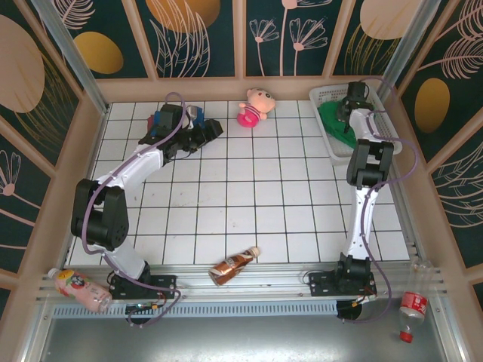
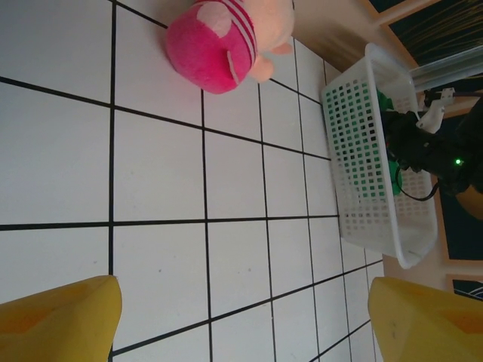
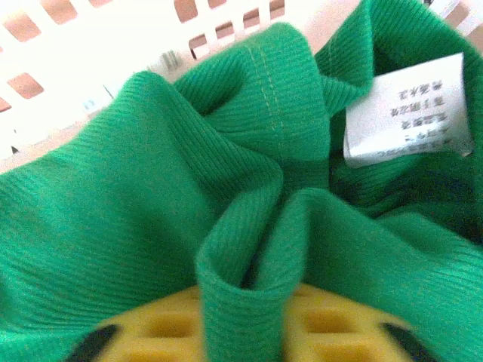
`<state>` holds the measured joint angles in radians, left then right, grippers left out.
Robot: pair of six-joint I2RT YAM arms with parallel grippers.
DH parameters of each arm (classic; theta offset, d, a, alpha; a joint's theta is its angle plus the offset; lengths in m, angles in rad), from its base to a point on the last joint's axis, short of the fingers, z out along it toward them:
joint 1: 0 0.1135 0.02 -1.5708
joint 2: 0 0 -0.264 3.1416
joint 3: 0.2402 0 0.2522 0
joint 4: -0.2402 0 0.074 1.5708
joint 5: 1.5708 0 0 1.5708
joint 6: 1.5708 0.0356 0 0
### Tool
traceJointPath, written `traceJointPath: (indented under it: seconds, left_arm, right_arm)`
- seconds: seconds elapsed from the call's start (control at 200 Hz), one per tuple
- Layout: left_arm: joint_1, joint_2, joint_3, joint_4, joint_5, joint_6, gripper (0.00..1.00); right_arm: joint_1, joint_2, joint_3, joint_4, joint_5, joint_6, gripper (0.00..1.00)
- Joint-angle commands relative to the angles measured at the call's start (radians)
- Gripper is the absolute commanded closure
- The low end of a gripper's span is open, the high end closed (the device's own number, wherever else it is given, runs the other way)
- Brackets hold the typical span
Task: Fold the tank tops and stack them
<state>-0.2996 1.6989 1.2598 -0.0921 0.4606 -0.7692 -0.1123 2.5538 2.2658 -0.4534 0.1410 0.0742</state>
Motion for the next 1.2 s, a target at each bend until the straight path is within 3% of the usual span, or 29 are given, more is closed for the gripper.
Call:
traceJointPath:
  seconds: [0.0,0.125,0.245,0.35,0.61,0.685,0.77,0.976,1.071,1.196]
  left_arm:
    - [0.000,-0.022,0.003,0.079,0.042,-0.035,0.15]
    - [0.000,-0.007,0.020,0.094,0.042,-0.035,0.15]
    - [0.000,-0.009,0.060,0.061,0.019,0.006,0.16]
    - [-0.001,-0.014,0.102,0.016,0.005,0.041,0.15]
    - [0.005,-0.084,0.236,-0.136,-0.055,0.132,0.15]
    - [0.011,-0.118,0.269,-0.177,-0.075,0.147,0.16]
    - [0.023,-0.161,0.286,-0.224,-0.094,0.162,0.15]
    - [0.044,-0.214,0.254,-0.346,-0.133,0.199,0.16]
    - [0.045,-0.211,0.175,-0.344,-0.122,0.191,0.16]
    - [0.046,-0.176,0.051,-0.321,-0.128,0.167,0.17]
  right_arm:
    - [0.007,-0.140,-0.020,0.037,-0.008,-0.019,0.95]
    - [0.016,-0.377,-0.241,0.196,-0.095,0.018,1.00]
    - [0.053,-0.577,-0.372,0.251,-0.121,0.014,1.00]
    - [0.092,-0.746,-0.495,0.297,-0.224,0.053,1.00]
    - [0.336,-1.056,-0.592,0.281,-0.278,0.036,1.00]
    - [0.420,-1.102,-0.589,0.236,-0.244,0.071,1.00]
    - [0.491,-1.143,-0.636,0.245,-0.294,0.224,1.00]
    - [0.636,-1.163,-0.969,0.435,-0.415,0.636,1.00]
    - [0.645,-1.110,-1.093,0.512,-0.434,0.670,0.98]
    - [0.625,-0.949,-1.132,0.533,-0.356,0.581,0.89]
